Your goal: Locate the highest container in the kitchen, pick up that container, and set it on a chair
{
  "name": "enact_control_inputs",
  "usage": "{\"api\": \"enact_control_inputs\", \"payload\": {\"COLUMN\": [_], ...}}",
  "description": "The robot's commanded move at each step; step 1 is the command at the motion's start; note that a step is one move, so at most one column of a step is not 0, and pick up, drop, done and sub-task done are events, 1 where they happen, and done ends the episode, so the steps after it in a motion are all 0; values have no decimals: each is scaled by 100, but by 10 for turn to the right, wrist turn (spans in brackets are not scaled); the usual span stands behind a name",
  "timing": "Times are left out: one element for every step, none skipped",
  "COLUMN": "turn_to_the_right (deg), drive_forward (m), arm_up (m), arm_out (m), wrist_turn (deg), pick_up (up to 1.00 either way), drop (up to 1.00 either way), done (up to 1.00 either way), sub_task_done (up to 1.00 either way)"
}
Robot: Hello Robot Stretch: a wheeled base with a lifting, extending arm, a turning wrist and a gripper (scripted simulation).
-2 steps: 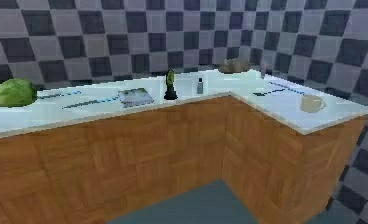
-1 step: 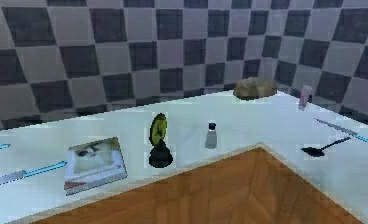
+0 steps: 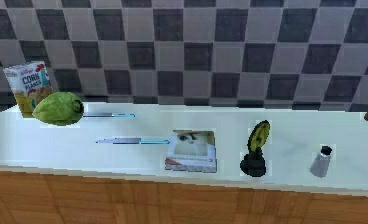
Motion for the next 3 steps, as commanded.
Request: {"api": "enact_control_inputs", "payload": {"turn_to_the_right": [0, 0, 0], "drive_forward": [0, 0, 0], "arm_up": [50, 38, 0], "arm_out": [0, 0, 50], "wrist_turn": [0, 0, 0], "pick_up": [0, 0, 0], "drop": [0, 0, 0], "done": [0, 0, 0], "sub_task_done": [0, 0, 0]}}
